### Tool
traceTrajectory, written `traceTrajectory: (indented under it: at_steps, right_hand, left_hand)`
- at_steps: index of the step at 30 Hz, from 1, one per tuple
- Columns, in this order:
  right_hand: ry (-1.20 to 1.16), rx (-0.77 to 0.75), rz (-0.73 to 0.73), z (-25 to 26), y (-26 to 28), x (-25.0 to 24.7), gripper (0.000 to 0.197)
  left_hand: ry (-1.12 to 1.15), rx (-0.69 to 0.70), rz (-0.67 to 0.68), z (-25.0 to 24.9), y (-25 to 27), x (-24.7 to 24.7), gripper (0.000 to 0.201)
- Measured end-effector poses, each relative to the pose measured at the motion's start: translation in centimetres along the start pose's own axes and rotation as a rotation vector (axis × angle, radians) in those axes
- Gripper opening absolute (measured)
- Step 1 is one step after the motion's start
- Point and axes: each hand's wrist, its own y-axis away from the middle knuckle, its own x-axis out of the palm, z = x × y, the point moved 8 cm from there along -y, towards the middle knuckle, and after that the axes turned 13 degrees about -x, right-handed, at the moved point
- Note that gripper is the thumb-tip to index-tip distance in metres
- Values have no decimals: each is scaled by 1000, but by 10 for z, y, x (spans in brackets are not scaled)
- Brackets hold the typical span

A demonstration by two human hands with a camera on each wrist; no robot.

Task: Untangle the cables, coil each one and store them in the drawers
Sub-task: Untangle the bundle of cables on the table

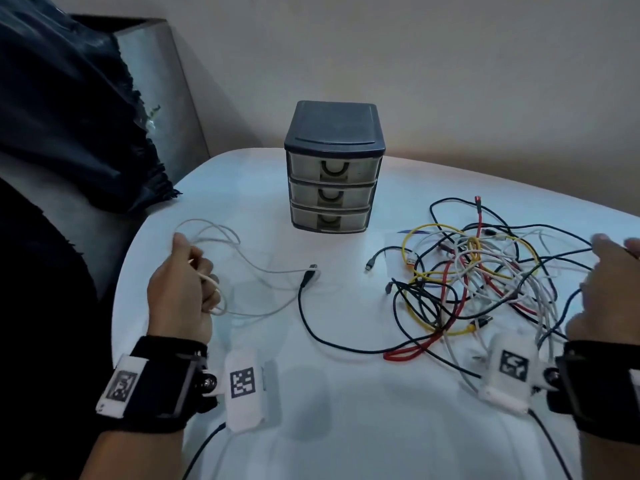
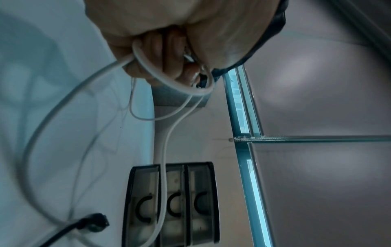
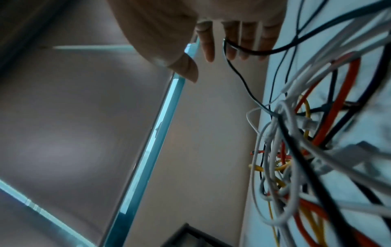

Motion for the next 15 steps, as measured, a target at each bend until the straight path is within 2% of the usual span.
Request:
traceTrajectory:
  at_steps: [1, 2, 4, 5, 6, 8, 10, 11, 12, 13, 15]
  right_hand:
    - [102, -37, -89, 21, 18, 10, 39]
    - [259, -112, -71, 39, 35, 18, 41]
    - [394, -304, 0, 71, 55, 29, 37]
    - [441, -386, 81, 87, 69, 38, 36]
    - [481, -403, 184, 95, 81, 48, 34]
    - [581, -345, 580, 96, 109, 81, 37]
    - [980, -409, 1093, 82, 150, 104, 57]
    - [1154, -462, 1281, 72, 164, 105, 66]
    - [1276, -506, 1406, 61, 172, 104, 72]
    - [1349, -555, 1470, 58, 177, 103, 74]
    - [1419, -685, 1497, 57, 179, 103, 67]
  left_hand:
    - [-57, -4, 42, 3, 3, 8, 37]
    - [-113, 0, 87, 6, 6, 15, 35]
    - [-225, 35, 178, 11, 14, 31, 31]
    - [-280, 53, 213, 14, 19, 38, 31]
    - [-330, 69, 240, 17, 24, 45, 31]
    - [-414, 104, 286, 23, 35, 59, 31]
    - [-494, 148, 321, 31, 45, 72, 30]
    - [-526, 168, 336, 35, 50, 78, 30]
    - [-552, 182, 349, 40, 55, 84, 30]
    - [-576, 187, 361, 44, 58, 88, 30]
    - [-626, 190, 383, 53, 62, 93, 30]
